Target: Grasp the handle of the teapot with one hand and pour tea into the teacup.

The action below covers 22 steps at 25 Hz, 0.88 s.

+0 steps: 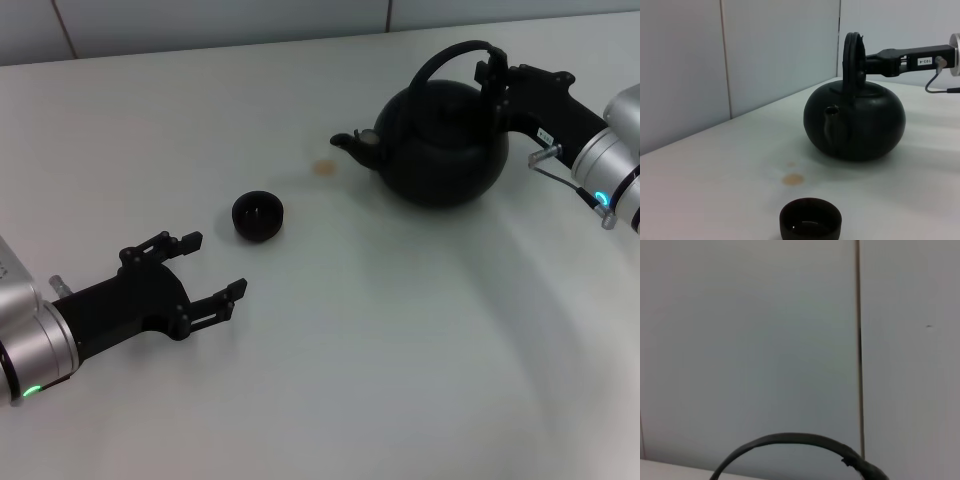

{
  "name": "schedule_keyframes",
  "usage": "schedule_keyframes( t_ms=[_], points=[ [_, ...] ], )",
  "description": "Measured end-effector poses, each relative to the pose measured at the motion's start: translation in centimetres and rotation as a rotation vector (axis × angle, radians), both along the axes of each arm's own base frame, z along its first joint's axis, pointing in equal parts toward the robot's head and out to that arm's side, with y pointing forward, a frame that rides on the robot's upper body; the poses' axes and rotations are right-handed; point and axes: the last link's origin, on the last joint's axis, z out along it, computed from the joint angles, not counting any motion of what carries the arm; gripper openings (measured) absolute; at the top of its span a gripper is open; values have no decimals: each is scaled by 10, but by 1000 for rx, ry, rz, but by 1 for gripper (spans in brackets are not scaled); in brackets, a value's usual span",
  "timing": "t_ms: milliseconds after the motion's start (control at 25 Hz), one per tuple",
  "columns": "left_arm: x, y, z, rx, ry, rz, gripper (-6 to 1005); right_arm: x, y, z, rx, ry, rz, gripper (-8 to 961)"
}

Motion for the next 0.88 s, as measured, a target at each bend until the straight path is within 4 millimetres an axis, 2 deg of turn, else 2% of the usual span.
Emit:
schedule_keyframes(
  t_ms=[240,320,480,560,880],
  points=[
    [1,0,0,-1,-1,0,819,3,-6,-5,-4,-29,7,145],
    [1,0,0,0,-2,0,819,3,-9,-5,-3,-21,13,219],
    [1,1,1,1,-3,0,819,5,-24,2,34,29,57,368],
    [-1,0,2,3,-5,5,819,8,-40,9,71,76,98,410],
    [-2,-1,7,11,-18,7,819,20,-66,16,108,115,102,576]
  ],
)
